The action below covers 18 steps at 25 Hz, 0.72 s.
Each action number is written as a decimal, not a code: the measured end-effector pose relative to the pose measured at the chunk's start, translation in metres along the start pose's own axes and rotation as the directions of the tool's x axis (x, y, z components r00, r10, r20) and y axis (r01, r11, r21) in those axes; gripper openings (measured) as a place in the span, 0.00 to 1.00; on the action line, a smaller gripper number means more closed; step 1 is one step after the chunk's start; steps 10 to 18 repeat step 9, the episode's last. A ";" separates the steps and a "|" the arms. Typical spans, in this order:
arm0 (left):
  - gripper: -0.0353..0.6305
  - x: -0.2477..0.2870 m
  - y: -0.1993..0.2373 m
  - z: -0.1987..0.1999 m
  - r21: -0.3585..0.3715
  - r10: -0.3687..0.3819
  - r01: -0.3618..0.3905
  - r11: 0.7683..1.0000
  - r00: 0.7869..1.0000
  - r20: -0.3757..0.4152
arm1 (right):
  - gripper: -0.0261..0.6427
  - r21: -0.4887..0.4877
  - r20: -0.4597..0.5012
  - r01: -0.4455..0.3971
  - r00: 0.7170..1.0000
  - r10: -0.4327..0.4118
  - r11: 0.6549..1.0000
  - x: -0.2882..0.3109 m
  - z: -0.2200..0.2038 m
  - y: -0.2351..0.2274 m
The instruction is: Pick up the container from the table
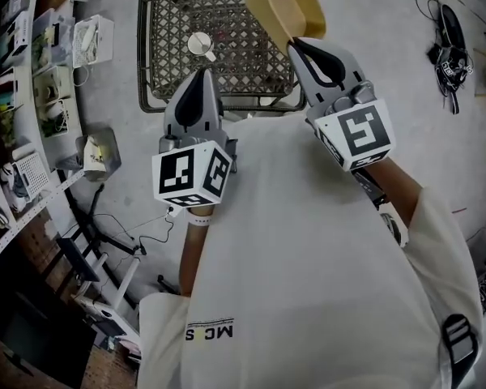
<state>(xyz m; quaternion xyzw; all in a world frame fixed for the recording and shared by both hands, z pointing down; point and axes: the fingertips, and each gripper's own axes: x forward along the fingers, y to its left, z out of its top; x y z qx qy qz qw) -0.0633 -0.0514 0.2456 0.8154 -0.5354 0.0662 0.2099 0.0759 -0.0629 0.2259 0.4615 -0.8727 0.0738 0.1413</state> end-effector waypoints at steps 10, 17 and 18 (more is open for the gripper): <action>0.09 0.009 -0.003 0.000 -0.014 -0.003 0.003 1.000 1.000 -0.004 | 0.08 0.052 -0.015 0.062 0.998 -0.061 0.997 -0.003 -0.008 -0.016; 0.09 0.009 -0.003 0.000 -0.014 -0.003 0.003 1.000 1.000 -0.004 | 0.08 0.052 -0.015 0.062 0.998 -0.061 0.997 -0.003 -0.008 -0.016; 0.09 0.009 -0.003 0.000 -0.014 -0.003 0.003 1.000 1.000 -0.004 | 0.08 0.052 -0.015 0.062 0.998 -0.061 0.997 -0.003 -0.008 -0.016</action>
